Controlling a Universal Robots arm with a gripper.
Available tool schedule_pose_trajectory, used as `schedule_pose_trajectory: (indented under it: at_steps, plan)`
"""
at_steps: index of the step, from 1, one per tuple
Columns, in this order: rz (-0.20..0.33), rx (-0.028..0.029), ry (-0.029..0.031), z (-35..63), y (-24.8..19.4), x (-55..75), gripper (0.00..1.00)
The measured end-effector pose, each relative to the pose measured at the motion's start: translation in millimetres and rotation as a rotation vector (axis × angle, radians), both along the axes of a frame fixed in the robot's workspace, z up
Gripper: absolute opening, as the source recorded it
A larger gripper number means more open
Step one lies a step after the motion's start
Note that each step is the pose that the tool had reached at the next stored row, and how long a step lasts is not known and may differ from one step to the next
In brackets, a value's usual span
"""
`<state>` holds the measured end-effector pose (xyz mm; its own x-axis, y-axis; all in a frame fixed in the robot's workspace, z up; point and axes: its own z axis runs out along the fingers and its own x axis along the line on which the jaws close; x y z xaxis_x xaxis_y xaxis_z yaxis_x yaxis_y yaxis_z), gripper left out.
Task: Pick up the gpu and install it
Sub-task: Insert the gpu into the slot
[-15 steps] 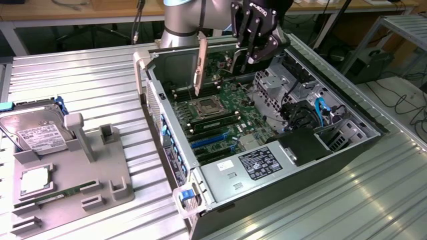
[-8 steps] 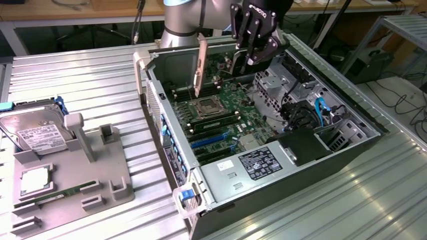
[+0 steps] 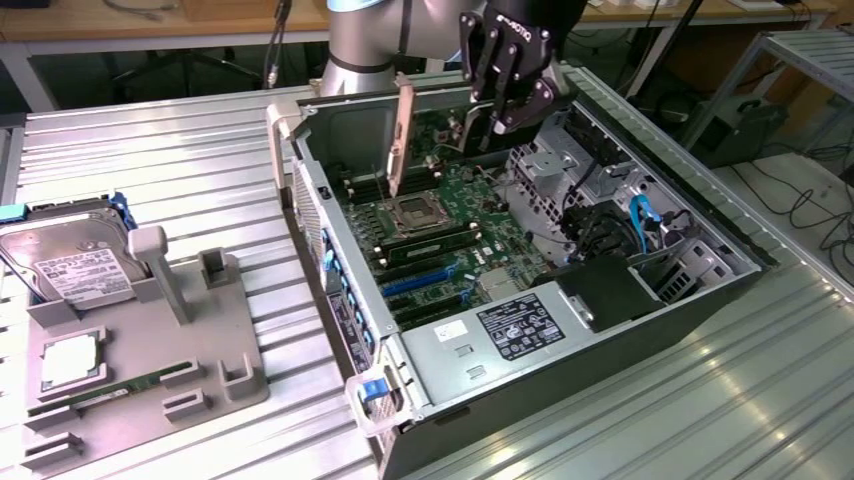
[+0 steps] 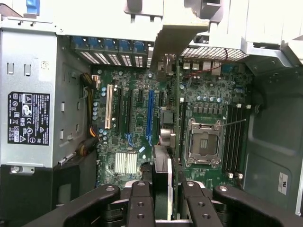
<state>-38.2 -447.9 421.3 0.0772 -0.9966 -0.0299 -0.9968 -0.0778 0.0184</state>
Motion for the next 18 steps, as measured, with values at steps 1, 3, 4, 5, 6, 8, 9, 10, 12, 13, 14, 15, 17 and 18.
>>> schedule_pose_trajectory:
  at_steps: [1, 3, 4, 5, 6, 8, 9, 10, 12, 13, 14, 15, 17, 18]
  plan:
    - [0.0, 0.0, 0.0, -0.6, 0.0, 0.0, 0.27]
    - [0.002, -0.0001, 0.0, -1.8, 0.0, 0.0, 0.27]
    - [0.002, 0.0, 0.0, -2.4, 0.0, 0.0, 0.27]
    - [0.003, -0.0001, 0.0, -2.9, 0.0, 0.0, 0.27]
    - [0.003, -0.0001, 0.0, -3.4, 0.0, 0.0, 0.27]
    - [0.004, 0.0, 0.0, -4.4, 0.0, 0.0, 0.27]
    - [0.005, -0.0001, 0.0, -4.9, 0.0, 0.0, 0.27]
    - [0.005, 0.0, 0.0, -5.5, 0.0, 0.0, 0.27]
    - [0.006, 0.0, 0.0, -6.6, 0.0, 0.0, 0.27]
    - [0.006, 0.0, 0.0, -7.1, 0.0, 0.0, 0.27]
    - [0.007, 0.0001, 0.0, -8.0, 0.0, 0.0, 0.27]
    - [0.007, 0.0, 0.0, -8.7, 0.0, 0.0, 0.27]
    - [0.008, 0.0, 0.0, -9.8, 0.0, 0.0, 0.27]
    - [0.009, 0.0, 0.0, -10.5, 0.0, 0.0, 0.27]
